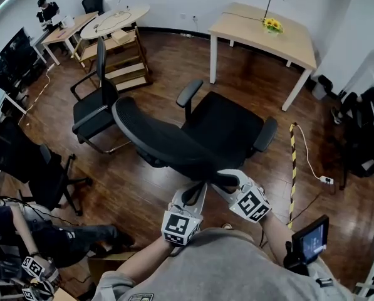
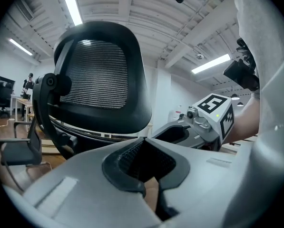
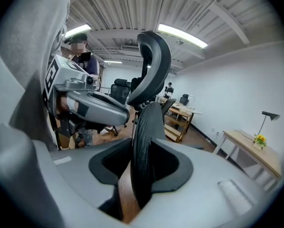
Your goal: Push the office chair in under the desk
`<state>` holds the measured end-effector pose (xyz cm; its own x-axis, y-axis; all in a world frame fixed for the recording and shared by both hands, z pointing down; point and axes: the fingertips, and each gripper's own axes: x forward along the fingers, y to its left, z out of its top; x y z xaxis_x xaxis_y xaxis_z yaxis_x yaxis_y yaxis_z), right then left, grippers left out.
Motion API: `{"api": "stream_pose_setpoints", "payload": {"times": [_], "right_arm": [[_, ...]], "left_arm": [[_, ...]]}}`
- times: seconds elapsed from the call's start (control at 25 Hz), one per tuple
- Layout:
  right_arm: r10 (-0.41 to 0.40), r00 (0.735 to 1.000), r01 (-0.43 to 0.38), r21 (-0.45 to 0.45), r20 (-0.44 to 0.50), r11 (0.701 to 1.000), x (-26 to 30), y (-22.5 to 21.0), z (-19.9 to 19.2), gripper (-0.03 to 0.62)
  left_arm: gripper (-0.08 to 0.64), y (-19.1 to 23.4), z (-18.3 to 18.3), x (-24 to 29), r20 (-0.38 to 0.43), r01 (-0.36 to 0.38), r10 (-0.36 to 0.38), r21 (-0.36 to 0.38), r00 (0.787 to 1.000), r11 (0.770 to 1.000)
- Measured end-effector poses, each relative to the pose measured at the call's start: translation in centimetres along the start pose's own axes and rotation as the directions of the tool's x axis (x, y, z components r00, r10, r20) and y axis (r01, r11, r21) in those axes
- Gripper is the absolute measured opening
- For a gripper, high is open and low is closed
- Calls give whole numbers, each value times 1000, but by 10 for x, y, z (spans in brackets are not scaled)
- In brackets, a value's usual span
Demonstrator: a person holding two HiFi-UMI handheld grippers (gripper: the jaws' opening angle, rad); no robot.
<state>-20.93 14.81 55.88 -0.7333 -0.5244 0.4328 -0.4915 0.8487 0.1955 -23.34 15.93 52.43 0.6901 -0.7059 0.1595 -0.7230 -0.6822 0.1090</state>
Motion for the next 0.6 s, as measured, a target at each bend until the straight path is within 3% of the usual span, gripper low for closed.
{"api": "stream_pose_setpoints", "payload": {"times": [0.28,0.6], "right_arm": [[95,995,-95,-33,0,995,-42,-13,-23,132],[172,985,-171,-72,4,983,-77,-26,-46,133]], "left_arm": [[0,-17,-6,11,-24,-18,17,-14,1000,1000],[0,-5,-14,-8,-34,-148,148,-6,988,989]]}}
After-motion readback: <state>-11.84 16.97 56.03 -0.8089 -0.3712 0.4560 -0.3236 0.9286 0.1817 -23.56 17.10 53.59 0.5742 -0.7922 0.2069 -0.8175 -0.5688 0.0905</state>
